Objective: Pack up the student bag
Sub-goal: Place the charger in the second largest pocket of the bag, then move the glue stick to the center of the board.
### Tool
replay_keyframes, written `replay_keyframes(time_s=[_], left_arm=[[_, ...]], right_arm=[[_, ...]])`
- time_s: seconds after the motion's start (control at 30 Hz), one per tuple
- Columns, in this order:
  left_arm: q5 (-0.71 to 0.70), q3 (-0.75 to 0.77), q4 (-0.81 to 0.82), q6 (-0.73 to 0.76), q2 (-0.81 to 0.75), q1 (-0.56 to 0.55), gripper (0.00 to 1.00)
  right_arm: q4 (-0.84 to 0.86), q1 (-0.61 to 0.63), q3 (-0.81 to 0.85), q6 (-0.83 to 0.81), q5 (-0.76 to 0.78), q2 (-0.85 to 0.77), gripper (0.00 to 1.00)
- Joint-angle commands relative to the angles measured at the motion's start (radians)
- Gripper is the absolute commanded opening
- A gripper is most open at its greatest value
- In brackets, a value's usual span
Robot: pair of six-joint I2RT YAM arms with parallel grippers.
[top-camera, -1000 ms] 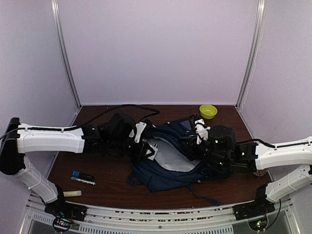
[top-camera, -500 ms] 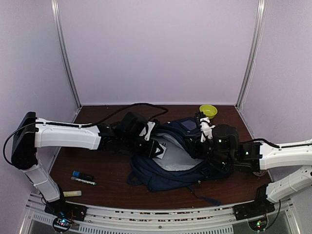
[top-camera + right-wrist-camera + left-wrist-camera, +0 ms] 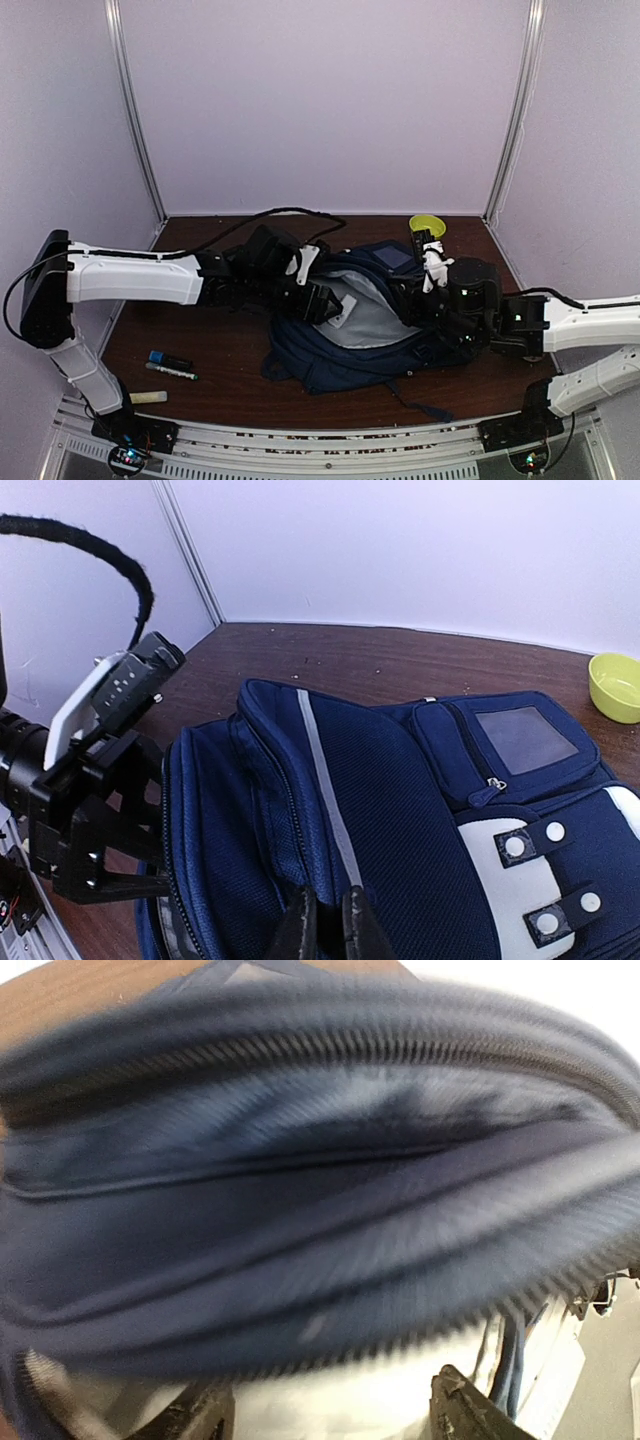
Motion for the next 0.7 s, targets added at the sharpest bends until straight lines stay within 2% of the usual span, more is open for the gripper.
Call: replay_keyframes(time_s=[0.0, 0.1, 0.3, 0.5, 0.67], left_arm=[[-0.020, 0.010, -0.016, 0.051, -0.092, 0.017, 0.70], [-0.085, 0.006, -0.085, 0.058, -0.139, 0.020, 0.69], [-0.306, -0.040, -0.209, 0.043, -0.242, 0.022, 0.74], [-0.488, -0.075, -0.308, -0.023, -0.314, 0.027, 0.91], [-0.556, -0.083, -0.354, -0.055, -0.347, 0.059, 0.98]], right_arm=[[-0.004, -0.003, -0.043, -0.011, 0.132, -0.049, 0.00], [-0.003, -0.004, -0.063, -0.022, 0.155, -0.062, 0.00], [0.005, -0.004, -0.097, -0.041, 0.198, -0.064, 0.00], [0.024, -0.004, -0.114, -0.046, 0.194, -0.059, 0.00], [0.034, -0.003, -0.124, -0.045, 0.198, -0.059, 0.00]])
